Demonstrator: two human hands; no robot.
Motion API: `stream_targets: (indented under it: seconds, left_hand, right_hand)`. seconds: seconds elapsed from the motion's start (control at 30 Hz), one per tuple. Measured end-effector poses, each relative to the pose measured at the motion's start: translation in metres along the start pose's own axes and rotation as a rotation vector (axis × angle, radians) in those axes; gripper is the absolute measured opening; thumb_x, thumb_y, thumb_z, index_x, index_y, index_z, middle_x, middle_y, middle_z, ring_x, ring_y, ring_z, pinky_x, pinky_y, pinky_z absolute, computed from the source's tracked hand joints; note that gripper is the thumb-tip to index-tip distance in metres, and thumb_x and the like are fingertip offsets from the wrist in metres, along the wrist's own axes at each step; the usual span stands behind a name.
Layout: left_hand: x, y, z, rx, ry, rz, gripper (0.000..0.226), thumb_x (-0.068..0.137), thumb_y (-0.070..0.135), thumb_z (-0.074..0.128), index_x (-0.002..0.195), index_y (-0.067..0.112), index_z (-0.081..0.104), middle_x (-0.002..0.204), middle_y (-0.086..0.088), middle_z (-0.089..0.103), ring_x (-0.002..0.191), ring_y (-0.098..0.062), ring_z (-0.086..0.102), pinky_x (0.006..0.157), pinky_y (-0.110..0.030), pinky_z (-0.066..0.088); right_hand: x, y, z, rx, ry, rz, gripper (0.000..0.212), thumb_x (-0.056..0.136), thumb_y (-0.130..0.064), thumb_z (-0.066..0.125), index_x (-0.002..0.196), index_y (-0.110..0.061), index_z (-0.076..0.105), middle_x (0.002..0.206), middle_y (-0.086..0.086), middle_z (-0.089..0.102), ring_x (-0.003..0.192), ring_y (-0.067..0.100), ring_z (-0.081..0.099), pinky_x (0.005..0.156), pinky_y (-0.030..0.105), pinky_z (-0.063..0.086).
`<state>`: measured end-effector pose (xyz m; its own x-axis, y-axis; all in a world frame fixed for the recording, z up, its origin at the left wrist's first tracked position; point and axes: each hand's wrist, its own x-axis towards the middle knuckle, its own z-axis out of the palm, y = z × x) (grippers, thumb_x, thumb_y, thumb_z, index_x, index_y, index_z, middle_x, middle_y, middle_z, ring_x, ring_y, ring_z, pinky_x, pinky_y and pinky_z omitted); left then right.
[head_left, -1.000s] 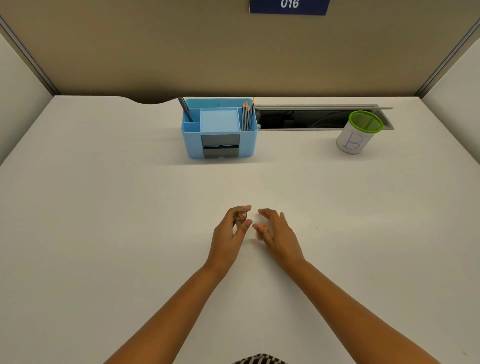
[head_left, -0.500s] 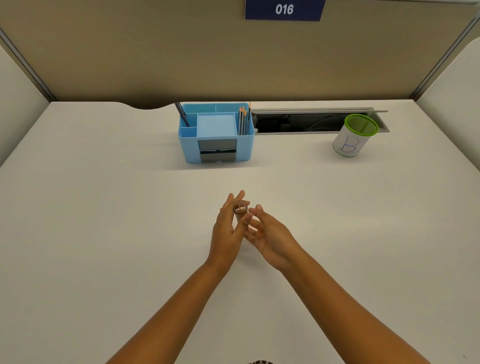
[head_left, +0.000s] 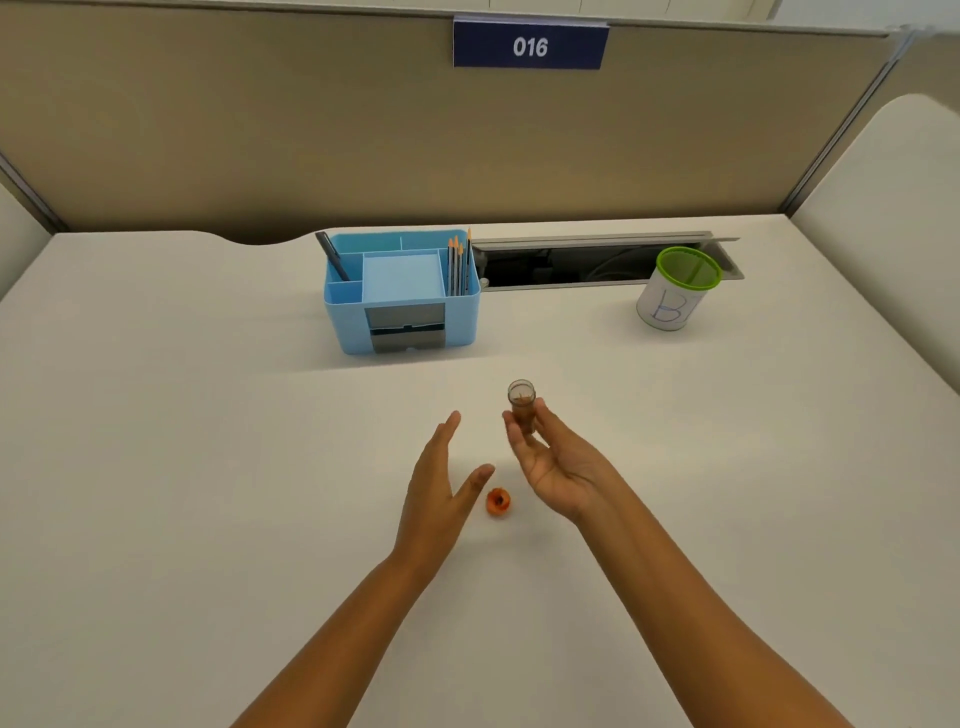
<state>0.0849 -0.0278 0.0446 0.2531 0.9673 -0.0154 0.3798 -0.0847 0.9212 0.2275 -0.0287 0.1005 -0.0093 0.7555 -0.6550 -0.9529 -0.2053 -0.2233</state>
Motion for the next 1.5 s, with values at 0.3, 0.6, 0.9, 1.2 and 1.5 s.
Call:
stream_targets:
  seconds: [0.3, 0.6, 0.9, 1.2, 1.5]
  left_hand:
    - [-0.011, -0.039, -0.011, 0.124, -0.050, -0.036, 0.062, 0.081, 0.050, 0.042, 0.137, 0.029, 0.027, 0.139, 0.020, 0.028, 0.132, -0.004, 0.029, 0.107, -0.023, 0.022]
    - [-0.012, -0.052, -0.010, 0.338, -0.097, 0.065, 0.051, 0.084, 0.051, 0.033, 0.132, 0.043, 0.019, 0.145, 0.016, 0.031, 0.135, -0.002, 0.022, 0.111, -0.026, 0.018]
    - [-0.007, -0.054, -0.009, 0.386, -0.139, 0.010, 0.057, 0.080, 0.051, 0.031, 0.135, 0.034, 0.023, 0.147, 0.008, 0.029, 0.136, -0.009, 0.023, 0.111, -0.028, 0.016]
    - [-0.009, -0.051, -0.010, 0.403, -0.159, -0.035, 0.059, 0.080, 0.052, 0.030, 0.136, 0.034, 0.023, 0.149, 0.008, 0.027, 0.138, -0.011, 0.021, 0.114, -0.034, 0.018]
    - [-0.007, -0.047, -0.011, 0.403, -0.178, -0.046, 0.059, 0.081, 0.050, 0.029, 0.136, 0.031, 0.023, 0.149, 0.006, 0.027, 0.138, -0.012, 0.022, 0.114, -0.033, 0.018]
  right_hand:
    - [0.014, -0.130, 0.043, 0.222, 0.052, -0.533, 0.028, 0.092, -0.012, 0.051, 0.115, 0.004, 0.049, 0.110, 0.016, 0.060, 0.119, 0.026, 0.053, 0.101, 0.031, 0.044]
    - [0.035, -0.232, 0.058, -0.166, 0.327, -1.025, 0.035, 0.092, -0.008, 0.050, 0.127, -0.003, 0.043, 0.129, 0.018, 0.052, 0.099, 0.019, 0.058, 0.077, 0.007, 0.045]
    - [0.080, -0.283, 0.054, -0.414, 0.690, -1.104, 0.034, 0.079, -0.005, 0.064, 0.109, -0.018, 0.055, 0.103, 0.007, 0.059, 0.080, 0.016, 0.060, 0.059, 0.015, 0.049]
    - [0.100, -0.296, 0.050, -1.061, 0.719, -1.225, 0.034, 0.079, -0.003, 0.063, 0.111, -0.014, 0.056, 0.118, 0.012, 0.060, 0.100, 0.023, 0.059, 0.076, 0.021, 0.047]
    - [0.096, -0.283, 0.045, -1.549, 0.604, -1.435, 0.030, 0.084, -0.008, 0.055, 0.114, -0.014, 0.055, 0.118, 0.015, 0.055, 0.105, 0.028, 0.053, 0.080, 0.025, 0.038]
